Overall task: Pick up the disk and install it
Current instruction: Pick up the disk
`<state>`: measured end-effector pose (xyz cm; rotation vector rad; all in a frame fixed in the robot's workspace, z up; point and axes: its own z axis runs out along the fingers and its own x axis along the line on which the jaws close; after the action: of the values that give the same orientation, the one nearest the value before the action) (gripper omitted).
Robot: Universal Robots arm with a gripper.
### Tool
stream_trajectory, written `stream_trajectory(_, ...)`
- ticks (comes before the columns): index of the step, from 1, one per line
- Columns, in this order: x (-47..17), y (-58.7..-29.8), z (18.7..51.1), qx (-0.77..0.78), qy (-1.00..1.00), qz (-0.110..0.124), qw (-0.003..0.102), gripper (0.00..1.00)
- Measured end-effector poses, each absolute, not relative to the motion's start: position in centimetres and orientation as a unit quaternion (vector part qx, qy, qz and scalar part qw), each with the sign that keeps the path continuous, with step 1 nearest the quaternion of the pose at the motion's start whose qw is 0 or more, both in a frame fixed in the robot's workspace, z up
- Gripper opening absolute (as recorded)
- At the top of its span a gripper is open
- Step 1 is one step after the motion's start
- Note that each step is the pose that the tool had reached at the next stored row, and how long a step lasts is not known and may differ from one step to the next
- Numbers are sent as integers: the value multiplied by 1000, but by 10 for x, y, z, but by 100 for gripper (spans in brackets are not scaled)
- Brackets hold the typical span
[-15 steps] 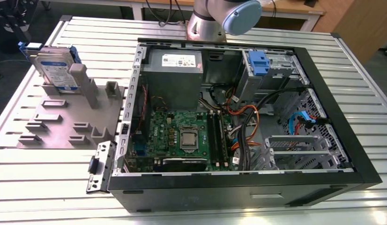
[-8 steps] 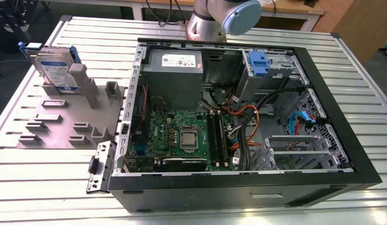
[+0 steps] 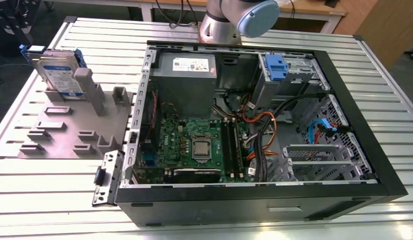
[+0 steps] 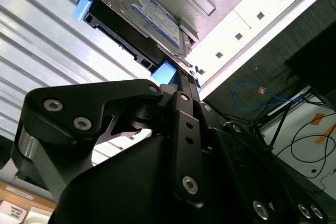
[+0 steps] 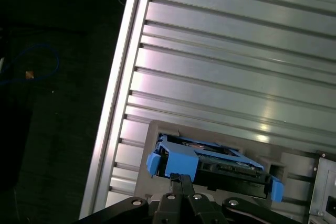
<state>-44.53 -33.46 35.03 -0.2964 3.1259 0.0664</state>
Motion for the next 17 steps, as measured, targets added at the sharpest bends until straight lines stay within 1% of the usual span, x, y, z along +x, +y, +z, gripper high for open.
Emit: stream_trajectory(17, -445, -335, 350, -109, 994, 21, 0, 11)
